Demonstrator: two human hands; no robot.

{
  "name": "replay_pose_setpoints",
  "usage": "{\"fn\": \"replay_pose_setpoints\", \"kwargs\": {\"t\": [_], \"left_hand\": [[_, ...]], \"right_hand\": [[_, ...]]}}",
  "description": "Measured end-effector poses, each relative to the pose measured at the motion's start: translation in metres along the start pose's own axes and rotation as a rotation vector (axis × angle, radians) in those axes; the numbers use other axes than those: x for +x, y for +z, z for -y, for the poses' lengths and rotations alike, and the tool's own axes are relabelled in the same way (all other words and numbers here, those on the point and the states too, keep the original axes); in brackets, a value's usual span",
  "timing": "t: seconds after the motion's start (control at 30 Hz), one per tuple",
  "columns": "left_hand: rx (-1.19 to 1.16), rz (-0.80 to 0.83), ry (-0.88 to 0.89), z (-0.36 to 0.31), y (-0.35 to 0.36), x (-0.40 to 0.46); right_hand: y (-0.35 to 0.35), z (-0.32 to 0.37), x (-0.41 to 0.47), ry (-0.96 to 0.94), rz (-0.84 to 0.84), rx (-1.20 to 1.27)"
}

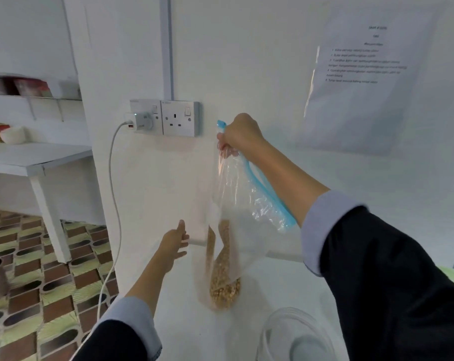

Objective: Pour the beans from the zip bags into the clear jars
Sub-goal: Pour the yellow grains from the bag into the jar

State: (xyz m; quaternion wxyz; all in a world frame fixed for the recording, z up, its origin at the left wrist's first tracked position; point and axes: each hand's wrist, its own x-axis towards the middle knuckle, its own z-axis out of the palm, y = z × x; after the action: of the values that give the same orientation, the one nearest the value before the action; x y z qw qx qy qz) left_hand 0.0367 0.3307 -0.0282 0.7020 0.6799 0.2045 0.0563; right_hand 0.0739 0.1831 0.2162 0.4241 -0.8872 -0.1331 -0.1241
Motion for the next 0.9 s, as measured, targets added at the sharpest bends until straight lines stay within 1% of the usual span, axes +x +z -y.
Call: {"fn": "replay_pose_setpoints", "kwargs": {"t": [0.07, 0.13, 0.27, 0.33, 0.47, 0.57, 0.63, 0.77, 0.9], "left_hand": [[-0.191, 0.099, -0.097, 0.011, 0.003, -0.003], [-0.319, 0.181, -0.125, 0.011, 0.008, -0.006], [-0.599, 0.33, -0.018, -0.001, 0.021, -0.015], [-0.735, 0.331, 0.027, -0.003, 0.022, -0.019], [-0.935, 0.319, 0.055, 0.0, 0.026, -0.028], [-1.064, 0.311, 0.098, -0.004, 0.033, -0.033], [-1.067, 0.293, 0.085, -0.011, 0.033, -0.033], [-1.041, 0.195, -0.004, -0.024, 0.036, -0.028], [-1.1, 0.186, -0.054, -0.025, 0.044, -0.03]], "right_hand": [[-0.008, 0.01, -0.001, -0.022, 0.022, 0.048], [-0.02, 0.019, -0.005, -0.079, 0.037, 0.116], [-0.047, 0.03, -0.022, -0.219, 0.087, 0.171], [-0.055, 0.029, -0.027, -0.254, 0.075, 0.208], [-0.065, 0.02, -0.026, -0.306, 0.071, 0.372], [-0.07, 0.017, -0.025, -0.315, 0.072, 0.402], [-0.073, 0.014, -0.023, -0.301, 0.059, 0.419], [-0.076, 0.01, -0.022, -0.205, -0.018, 0.527], [-0.07, 0.018, -0.027, -0.142, -0.09, 0.543]]}}
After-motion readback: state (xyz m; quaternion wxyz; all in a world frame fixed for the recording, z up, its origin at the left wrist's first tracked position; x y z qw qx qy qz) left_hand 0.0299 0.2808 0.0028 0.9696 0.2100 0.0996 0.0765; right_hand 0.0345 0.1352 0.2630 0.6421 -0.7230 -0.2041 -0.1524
